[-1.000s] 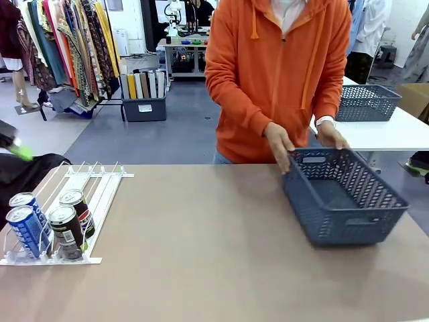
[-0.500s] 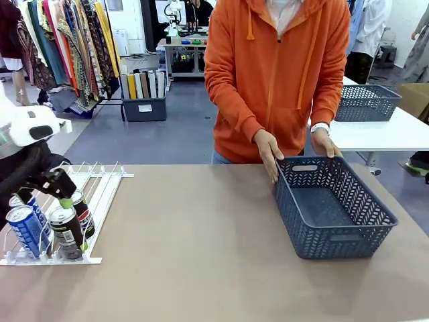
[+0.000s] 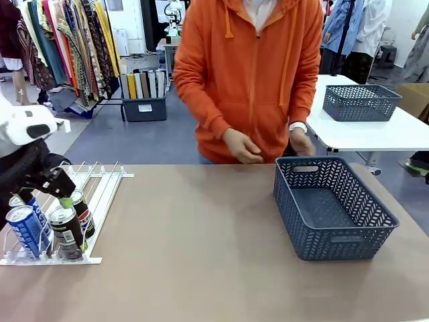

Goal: Retrieve and store the cans from the dispenser.
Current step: Pick up one can from the Automatic Can Dispenser and place it in the middle of the table.

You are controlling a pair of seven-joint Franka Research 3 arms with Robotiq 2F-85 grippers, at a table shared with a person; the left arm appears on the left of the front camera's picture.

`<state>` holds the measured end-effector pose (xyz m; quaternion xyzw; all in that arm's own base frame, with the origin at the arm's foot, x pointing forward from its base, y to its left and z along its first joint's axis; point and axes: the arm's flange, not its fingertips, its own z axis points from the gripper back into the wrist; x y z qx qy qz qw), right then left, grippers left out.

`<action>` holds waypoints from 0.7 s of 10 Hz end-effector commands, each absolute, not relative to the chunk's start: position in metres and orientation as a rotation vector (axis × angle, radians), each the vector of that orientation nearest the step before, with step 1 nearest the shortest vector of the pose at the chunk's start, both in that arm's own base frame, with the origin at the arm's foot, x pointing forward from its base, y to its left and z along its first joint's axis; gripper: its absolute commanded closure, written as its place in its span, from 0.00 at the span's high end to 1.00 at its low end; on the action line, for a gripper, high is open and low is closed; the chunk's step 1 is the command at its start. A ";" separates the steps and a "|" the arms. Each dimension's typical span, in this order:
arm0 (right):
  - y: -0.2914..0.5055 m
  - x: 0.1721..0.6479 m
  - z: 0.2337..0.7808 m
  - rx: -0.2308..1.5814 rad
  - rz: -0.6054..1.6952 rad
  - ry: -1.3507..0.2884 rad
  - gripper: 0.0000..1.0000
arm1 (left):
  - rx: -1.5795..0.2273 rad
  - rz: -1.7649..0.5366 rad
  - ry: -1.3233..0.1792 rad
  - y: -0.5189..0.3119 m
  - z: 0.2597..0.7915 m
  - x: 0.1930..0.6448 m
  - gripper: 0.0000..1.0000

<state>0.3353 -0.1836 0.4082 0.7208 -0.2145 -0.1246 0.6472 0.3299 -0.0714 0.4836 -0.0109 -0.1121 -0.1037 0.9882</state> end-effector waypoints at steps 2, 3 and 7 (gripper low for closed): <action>-0.186 0.335 0.410 1.635 -0.262 -0.482 1.00 | -0.017 -0.188 -0.131 -0.086 0.433 0.357 1.00; -0.186 0.335 0.410 1.635 -0.262 -0.482 1.00 | -0.022 -0.173 -0.114 -0.085 0.422 0.359 1.00; -0.186 0.335 0.410 1.635 -0.262 -0.482 1.00 | -0.005 -0.127 -0.082 -0.083 0.401 0.369 1.00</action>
